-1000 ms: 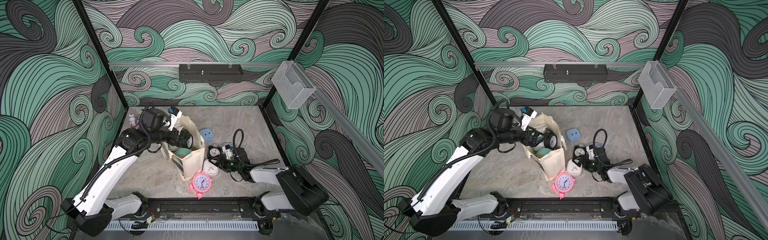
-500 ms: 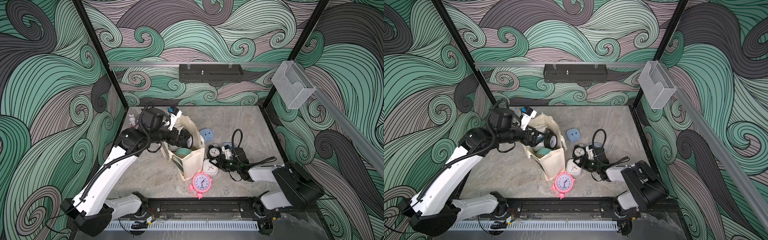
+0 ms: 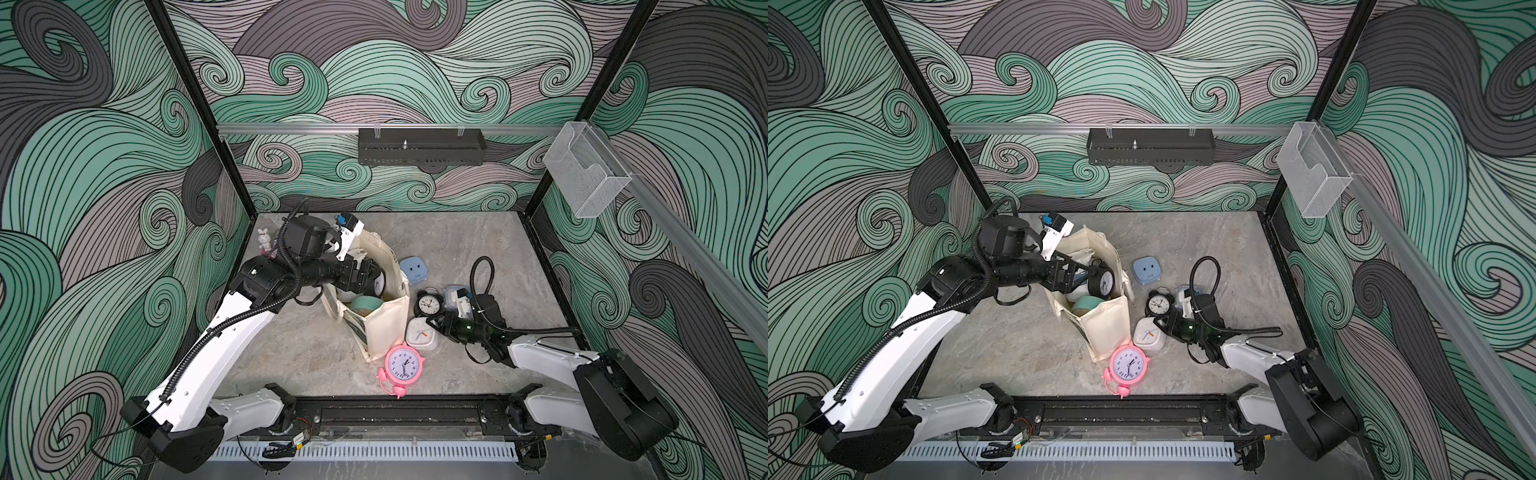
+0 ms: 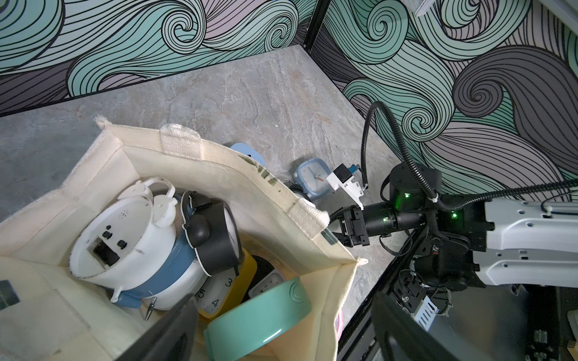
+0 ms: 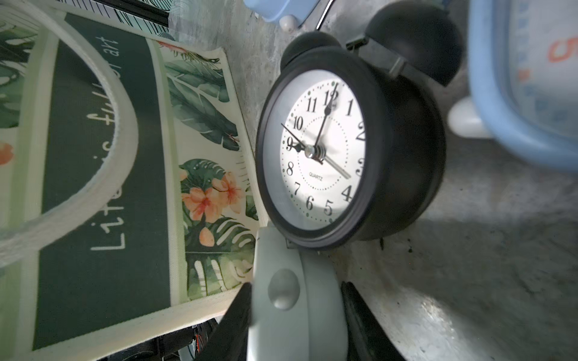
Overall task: Put the alarm clock into the canvas bag
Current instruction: Pick up the alarm from the center of the board, then place the alarm at the canvas bag.
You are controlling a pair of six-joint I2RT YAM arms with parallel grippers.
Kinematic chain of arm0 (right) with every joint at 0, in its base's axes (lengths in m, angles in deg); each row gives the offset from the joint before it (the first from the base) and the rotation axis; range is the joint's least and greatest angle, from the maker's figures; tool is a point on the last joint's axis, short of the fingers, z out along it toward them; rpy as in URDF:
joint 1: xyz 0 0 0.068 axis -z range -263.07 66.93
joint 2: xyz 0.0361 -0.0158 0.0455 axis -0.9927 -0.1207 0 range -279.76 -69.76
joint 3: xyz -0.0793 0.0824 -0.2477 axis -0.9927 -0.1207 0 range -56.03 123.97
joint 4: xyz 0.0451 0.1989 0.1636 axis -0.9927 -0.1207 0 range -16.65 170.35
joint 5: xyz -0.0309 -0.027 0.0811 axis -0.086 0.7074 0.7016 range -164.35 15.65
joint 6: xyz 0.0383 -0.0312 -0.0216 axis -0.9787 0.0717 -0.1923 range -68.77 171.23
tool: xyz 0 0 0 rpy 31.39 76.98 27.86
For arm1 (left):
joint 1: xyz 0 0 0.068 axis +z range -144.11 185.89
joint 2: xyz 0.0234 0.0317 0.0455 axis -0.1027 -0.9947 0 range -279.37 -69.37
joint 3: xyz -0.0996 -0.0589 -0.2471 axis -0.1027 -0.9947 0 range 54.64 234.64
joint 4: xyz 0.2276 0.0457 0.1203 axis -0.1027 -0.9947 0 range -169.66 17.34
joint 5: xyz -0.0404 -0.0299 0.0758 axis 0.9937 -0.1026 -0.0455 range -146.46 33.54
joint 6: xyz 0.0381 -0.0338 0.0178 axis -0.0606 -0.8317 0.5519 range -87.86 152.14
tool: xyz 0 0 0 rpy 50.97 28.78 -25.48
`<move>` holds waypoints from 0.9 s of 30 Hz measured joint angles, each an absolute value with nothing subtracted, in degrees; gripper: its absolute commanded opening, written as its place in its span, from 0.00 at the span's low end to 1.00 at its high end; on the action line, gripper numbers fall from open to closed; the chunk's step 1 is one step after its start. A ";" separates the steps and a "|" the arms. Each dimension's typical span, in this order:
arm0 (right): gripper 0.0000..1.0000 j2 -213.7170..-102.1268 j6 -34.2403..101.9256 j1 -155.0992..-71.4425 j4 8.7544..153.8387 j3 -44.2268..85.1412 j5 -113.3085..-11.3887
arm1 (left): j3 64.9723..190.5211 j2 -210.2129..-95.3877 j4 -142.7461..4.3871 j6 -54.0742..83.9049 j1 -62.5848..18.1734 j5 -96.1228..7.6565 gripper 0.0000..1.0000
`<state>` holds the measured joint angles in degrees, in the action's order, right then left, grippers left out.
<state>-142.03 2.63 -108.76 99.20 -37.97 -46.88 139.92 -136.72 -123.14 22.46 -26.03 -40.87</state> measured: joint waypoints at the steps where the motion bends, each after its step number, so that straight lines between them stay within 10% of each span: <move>1: 0.27 -141.92 2.61 -108.70 98.83 -37.82 -46.86 | 139.92 -136.72 -123.14 22.49 -26.03 -40.87 0.89; 14: 0.10 -122.66 7.44 -100.61 75.99 -24.57 -49.84 | 140.75 -137.60 -123.58 21.17 -26.03 -40.19 0.99; 27: 0.06 -131.62 13.03 -100.08 73.38 5.18 -40.70 | 145.49 -144.85 -116.08 13.90 -23.08 -20.80 0.89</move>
